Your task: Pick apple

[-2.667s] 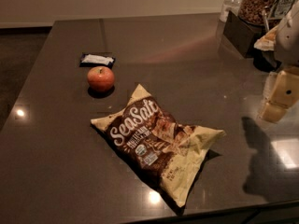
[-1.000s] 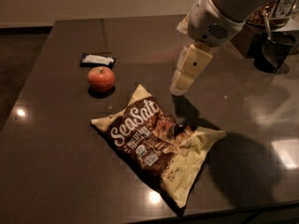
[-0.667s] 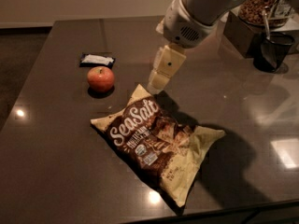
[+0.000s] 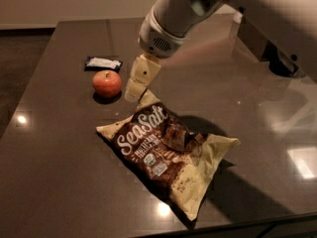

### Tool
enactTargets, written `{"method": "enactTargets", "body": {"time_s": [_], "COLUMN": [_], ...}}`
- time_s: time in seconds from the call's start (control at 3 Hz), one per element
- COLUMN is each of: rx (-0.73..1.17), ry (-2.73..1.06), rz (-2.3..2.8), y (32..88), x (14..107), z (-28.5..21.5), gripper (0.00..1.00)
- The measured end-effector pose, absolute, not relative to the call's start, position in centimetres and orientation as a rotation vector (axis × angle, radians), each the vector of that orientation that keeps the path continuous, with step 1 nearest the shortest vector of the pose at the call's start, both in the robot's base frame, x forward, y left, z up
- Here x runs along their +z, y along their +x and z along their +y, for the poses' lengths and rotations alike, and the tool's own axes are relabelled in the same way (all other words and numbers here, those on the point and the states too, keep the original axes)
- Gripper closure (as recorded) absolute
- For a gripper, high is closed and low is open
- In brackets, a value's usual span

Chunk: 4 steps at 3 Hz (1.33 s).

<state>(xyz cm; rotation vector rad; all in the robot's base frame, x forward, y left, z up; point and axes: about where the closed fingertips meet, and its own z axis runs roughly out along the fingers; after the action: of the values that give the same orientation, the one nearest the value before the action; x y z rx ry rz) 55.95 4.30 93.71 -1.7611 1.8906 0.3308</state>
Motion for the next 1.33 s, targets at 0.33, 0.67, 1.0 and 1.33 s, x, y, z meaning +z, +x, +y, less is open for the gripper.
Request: {"method": "enactTargets", "body": {"time_s": [0.33,0.67,1.0,1.33], "rx": [0.354,0.348,0.325,0.309], "ry": [-1.774,-1.792,-1.824,-1.846], "rz": [1.893,1.891,1.882,1.888], "y": [56.9,57.6,58.3,59.1], "x": [92.2,91.0,89.9,88.8], "z": [6.9,9.3,11.3,12.3], "gripper": [0.00,0.00,0.00,0.00]}}
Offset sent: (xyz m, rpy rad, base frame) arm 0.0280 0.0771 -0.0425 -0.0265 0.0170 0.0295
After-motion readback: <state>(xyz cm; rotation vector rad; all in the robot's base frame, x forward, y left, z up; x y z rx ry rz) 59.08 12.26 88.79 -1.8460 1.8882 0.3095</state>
